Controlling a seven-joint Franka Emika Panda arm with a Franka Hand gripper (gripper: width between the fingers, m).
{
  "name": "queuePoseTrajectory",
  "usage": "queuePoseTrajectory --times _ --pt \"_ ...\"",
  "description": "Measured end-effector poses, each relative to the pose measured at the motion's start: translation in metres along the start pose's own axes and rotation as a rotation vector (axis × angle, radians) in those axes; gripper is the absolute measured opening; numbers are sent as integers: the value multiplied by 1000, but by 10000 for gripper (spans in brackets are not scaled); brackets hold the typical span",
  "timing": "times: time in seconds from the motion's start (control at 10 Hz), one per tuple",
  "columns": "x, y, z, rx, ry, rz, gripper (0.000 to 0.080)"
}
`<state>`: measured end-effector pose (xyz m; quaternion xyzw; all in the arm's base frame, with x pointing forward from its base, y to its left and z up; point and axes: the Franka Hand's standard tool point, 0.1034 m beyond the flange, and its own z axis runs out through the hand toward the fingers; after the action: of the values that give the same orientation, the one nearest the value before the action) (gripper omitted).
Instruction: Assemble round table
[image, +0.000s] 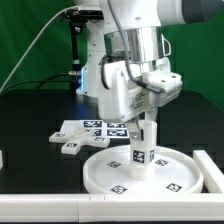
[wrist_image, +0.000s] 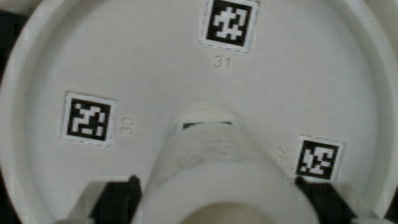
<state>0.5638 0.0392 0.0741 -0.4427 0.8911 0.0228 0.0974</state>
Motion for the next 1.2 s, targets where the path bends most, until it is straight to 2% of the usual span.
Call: queuePoseTrajectory --times 0.1,0.5,0.7,0.8,0.9,1.0,1.1,1.2 --pt "0 0 0 18 -13 127 406" --pt "-1 2 0 70 -33 244 406" --pt "-1 3 0 78 -34 253 406" --pt "-1 3 1 78 -35 224 481" --pt "0 3 1 77 -33 220 481" --pt "0 3 1 77 -33 218 593" --pt "-2 3 -2 74 -37 167 639" --pt "-6 3 -17 68 -60 95 639"
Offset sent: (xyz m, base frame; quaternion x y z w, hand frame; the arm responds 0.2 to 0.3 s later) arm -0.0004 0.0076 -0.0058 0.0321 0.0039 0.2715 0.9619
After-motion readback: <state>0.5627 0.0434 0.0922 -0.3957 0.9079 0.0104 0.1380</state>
